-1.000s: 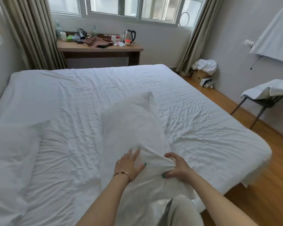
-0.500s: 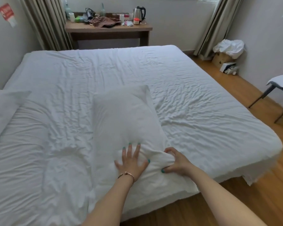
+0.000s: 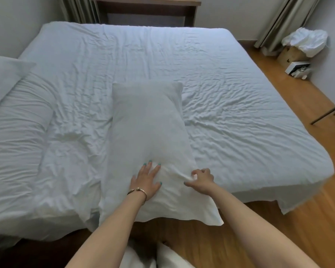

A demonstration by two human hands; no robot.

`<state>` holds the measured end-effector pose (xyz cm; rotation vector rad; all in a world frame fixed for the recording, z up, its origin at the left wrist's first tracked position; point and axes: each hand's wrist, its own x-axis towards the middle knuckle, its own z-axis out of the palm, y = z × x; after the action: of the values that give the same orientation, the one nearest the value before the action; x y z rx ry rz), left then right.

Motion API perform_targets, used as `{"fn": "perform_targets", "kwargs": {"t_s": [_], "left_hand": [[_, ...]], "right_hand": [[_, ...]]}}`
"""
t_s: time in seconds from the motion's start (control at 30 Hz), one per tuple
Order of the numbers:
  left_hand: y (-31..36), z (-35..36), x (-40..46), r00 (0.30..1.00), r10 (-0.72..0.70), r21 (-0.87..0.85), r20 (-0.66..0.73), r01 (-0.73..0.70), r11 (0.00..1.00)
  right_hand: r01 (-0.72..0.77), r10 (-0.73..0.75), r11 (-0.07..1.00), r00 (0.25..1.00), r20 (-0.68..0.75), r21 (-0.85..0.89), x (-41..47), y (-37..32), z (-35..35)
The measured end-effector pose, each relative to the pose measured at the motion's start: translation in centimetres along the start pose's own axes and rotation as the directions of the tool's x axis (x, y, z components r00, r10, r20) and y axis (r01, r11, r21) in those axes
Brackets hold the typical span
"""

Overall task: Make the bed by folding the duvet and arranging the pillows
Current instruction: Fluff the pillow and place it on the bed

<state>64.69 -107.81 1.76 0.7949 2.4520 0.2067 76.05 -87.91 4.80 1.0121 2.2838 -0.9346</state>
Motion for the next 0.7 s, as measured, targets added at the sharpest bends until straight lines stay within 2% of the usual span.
{"fn": "perform_targets", "kwargs": {"t_s": [0.07,0.2,0.3,0.5,0.7], "left_hand": [[-0.5,0.0,0.4,0.999,-0.043,-0.002,0.003,0.043,0.999],[-2.2,-1.1,1.7,0.99,-0.143,-0.04,0.007,0.143,0.989],[-4.0,-2.6,3.3,0.971,-0.237,-0.128,0.026,0.238,0.963],[-7.0,-5.9,8.7,0.952,-0.29,-0.334,0.099,0.307,0.891],[-8.9,-8.9,15.5,0.935,-0.324,-0.466,0.145,0.353,0.811]], "right_hand": [[0.04,-0.04,0.999,0.999,-0.022,0.017,0.9,-0.3,-0.5],[0.108,-0.109,0.994,0.992,0.062,0.013,2.9,-2.5,-1.3],[0.126,-0.127,0.992,0.989,0.07,0.019,4.8,-5.0,-1.5],[0.049,-0.049,0.999,0.998,-0.039,0.005,10.0,-10.4,-2.3],[-0.099,0.098,0.983,0.995,0.013,0.155,15.2,-13.6,-3.8]]}}
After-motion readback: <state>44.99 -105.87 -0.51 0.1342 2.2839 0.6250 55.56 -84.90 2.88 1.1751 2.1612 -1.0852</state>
